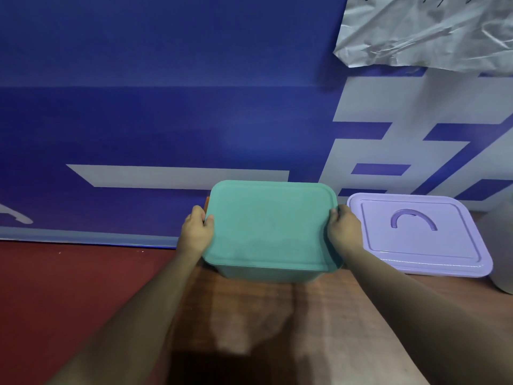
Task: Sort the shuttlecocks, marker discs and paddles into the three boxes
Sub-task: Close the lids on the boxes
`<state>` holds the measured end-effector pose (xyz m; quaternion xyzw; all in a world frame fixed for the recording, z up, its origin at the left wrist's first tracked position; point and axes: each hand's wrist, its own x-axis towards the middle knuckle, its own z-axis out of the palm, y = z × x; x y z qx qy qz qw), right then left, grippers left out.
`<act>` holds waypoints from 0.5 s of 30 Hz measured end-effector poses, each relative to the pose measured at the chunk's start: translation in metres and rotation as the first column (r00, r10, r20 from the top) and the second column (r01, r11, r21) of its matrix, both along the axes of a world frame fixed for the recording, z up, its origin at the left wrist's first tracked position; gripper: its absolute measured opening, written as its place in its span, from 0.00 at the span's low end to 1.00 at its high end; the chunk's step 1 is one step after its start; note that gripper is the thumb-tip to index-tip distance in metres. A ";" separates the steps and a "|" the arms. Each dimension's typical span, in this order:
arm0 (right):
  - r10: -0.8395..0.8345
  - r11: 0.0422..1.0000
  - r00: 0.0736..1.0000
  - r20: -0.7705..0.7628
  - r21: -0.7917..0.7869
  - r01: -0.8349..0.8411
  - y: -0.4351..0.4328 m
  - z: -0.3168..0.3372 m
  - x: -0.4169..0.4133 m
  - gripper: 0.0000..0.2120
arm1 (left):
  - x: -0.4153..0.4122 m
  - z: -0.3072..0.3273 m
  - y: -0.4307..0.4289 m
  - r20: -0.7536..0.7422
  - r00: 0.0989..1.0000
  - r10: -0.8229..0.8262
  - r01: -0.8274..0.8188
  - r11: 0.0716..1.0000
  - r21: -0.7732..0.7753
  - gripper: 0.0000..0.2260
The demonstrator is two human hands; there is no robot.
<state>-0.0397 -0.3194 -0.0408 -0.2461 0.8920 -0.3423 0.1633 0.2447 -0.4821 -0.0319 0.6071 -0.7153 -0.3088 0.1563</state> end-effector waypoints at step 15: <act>-0.034 0.997 0.999 -0.022 0.068 0.036 -0.020 -0.011 -0.013 0.16 | -0.018 -0.007 -0.005 0.020 1.000 -0.019 0.020 0.999 -0.037 0.09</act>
